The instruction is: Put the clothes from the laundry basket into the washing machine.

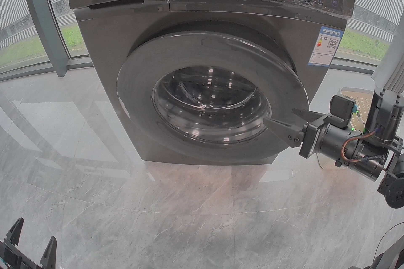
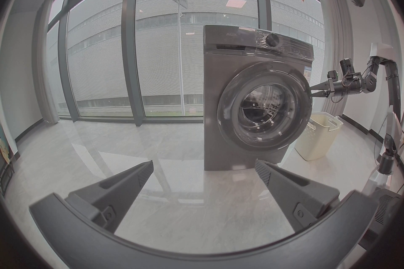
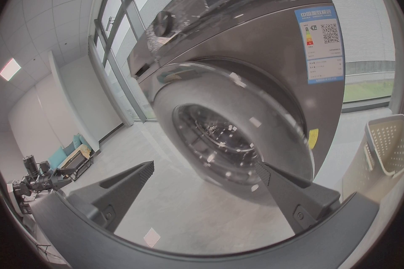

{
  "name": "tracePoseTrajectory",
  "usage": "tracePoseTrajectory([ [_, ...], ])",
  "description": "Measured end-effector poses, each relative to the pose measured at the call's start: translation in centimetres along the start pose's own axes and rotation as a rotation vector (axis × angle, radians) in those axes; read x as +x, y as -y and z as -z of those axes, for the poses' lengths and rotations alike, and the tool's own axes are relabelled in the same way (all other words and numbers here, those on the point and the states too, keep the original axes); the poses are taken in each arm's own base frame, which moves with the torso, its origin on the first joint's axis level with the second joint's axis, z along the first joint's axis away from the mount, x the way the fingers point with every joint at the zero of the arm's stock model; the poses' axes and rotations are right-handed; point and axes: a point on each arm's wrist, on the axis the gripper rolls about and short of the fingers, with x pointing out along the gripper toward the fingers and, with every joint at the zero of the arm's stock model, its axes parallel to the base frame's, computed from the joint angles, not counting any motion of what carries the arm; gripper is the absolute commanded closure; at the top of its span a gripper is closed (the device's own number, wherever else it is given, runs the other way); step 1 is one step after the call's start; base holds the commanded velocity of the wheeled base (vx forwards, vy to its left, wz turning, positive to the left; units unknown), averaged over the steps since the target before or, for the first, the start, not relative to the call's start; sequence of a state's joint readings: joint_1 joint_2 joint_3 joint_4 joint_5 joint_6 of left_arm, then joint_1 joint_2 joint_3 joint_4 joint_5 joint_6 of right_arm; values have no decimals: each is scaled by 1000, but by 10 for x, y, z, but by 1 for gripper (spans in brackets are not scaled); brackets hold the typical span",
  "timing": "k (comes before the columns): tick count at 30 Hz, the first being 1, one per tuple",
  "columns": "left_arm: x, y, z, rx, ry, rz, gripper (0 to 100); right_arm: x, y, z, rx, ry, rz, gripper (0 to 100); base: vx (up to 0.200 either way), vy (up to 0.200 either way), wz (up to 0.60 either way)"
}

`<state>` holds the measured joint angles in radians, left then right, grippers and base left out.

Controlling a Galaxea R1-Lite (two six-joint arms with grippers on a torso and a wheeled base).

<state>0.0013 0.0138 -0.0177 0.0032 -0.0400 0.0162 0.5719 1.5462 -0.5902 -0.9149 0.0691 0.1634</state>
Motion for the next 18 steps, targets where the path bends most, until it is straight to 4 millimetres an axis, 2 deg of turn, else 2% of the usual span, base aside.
tracePoseTrajectory([
  [1, 0, 0, 0, 0, 0, -1, 0, 2, 0, -2, -1, 7, 1, 0, 200, 0, 0],
  [18, 0, 0, 0, -5, 0, -2, 0, 14, 16, -23, -21, 92, 166, 0, 0, 0, 0],
])
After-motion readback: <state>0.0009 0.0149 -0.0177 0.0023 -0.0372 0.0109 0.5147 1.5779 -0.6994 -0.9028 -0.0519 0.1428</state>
